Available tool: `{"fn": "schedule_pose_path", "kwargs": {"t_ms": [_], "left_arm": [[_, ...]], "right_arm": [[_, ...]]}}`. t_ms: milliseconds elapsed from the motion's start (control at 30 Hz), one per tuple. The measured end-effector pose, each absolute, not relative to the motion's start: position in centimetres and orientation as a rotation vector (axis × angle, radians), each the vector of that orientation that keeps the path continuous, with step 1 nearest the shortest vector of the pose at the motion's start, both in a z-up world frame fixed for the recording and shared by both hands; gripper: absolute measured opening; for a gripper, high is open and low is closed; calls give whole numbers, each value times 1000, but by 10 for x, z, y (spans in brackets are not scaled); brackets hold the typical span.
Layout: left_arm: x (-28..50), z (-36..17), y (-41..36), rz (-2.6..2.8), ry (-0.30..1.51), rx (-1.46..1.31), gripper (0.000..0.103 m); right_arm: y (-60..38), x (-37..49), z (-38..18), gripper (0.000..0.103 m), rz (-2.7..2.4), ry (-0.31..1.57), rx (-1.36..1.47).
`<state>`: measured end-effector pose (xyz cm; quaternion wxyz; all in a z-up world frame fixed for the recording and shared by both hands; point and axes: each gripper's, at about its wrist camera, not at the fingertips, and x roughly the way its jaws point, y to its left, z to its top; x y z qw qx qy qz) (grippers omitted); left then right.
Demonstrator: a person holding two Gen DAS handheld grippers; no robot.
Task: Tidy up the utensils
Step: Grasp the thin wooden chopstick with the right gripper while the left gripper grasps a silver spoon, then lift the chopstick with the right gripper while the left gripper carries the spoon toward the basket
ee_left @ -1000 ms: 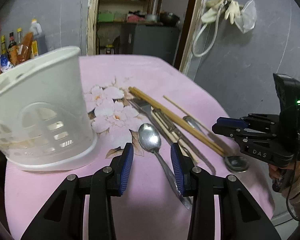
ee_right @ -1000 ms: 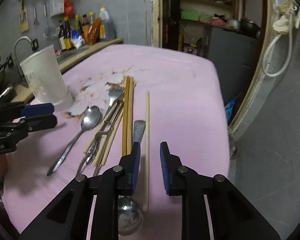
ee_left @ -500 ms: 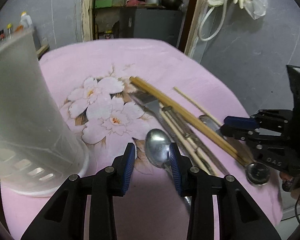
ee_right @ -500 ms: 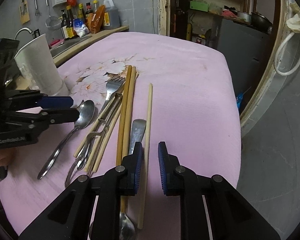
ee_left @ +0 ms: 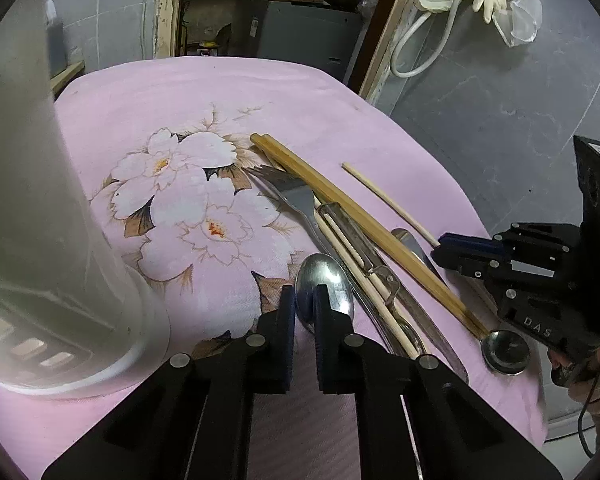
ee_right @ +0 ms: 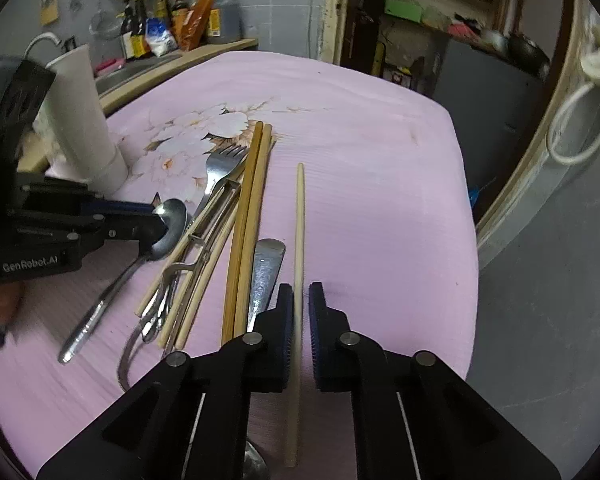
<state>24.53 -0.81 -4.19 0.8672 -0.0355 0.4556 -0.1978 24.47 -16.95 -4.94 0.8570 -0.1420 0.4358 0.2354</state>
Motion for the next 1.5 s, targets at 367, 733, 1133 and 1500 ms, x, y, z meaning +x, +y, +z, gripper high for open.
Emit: {"fn": "schedule_pose_path", "kwargs": {"t_ms": [367, 733, 1133, 1500], "left_arm": [[238, -39, -5, -441, 930, -129, 1], [232, -35, -5, -446, 912, -162, 0], [219, -23, -4, -422, 844, -166, 0], [165, 14, -2, -263, 516, -103, 0]], "right_arm": [[-167, 262, -44, 2, 497, 1002, -260], [-130, 300, -48, 3, 506, 1073, -310], [-120, 306, -47, 2, 492, 1081, -279], [-155, 223, -5, 2, 523, 660, -41]]}}
